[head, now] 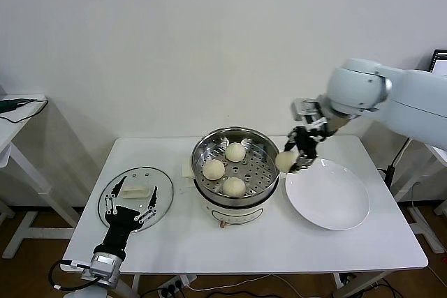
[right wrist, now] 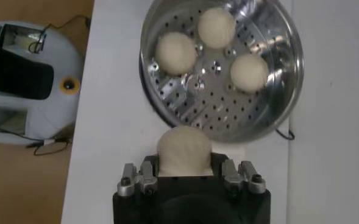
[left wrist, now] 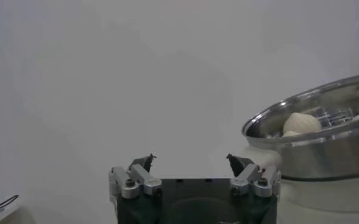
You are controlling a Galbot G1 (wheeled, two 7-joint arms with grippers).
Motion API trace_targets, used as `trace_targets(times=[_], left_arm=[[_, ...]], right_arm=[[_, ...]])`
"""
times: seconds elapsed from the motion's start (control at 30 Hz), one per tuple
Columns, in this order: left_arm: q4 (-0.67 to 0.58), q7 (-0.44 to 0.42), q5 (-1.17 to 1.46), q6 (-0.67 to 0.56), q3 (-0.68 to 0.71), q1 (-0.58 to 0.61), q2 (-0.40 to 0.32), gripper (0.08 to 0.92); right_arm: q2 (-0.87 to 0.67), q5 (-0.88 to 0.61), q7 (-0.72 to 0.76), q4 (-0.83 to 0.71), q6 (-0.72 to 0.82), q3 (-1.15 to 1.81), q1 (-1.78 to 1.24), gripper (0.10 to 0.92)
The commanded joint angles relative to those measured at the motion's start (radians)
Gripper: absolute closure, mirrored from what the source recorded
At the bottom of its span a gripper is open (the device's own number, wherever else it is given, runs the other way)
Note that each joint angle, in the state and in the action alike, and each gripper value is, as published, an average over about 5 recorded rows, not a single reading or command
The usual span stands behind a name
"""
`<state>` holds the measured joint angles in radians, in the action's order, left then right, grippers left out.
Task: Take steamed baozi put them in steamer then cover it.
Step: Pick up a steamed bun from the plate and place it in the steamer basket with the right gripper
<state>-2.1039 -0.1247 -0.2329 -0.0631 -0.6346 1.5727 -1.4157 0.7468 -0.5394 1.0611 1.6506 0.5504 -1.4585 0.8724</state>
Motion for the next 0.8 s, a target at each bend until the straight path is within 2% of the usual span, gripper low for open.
trace_targets(times=[0.03, 0.33, 0.8], left_arm=[[0.004, -0.001, 0.002, -0.001, -0.006, 0.0, 0.001, 0.177], [0.021, -0.002, 0.002, 0.0, -0.014, -0.004, -0.001, 0.177], [0.035, -0.003, 0.002, -0.002, -0.017, -0.009, -0.003, 0.177]], right_arm=[[0.195, -0.035, -0.05, -0.13, 0.09, 0.035, -0.104, 0.424], [0.239, 0.077, -0.026, -0.285, 0.065, 0.122, -0.247, 0.423], [0.253, 0.145, -0.017, -0.34, 0.05, 0.144, -0.324, 0.423]])
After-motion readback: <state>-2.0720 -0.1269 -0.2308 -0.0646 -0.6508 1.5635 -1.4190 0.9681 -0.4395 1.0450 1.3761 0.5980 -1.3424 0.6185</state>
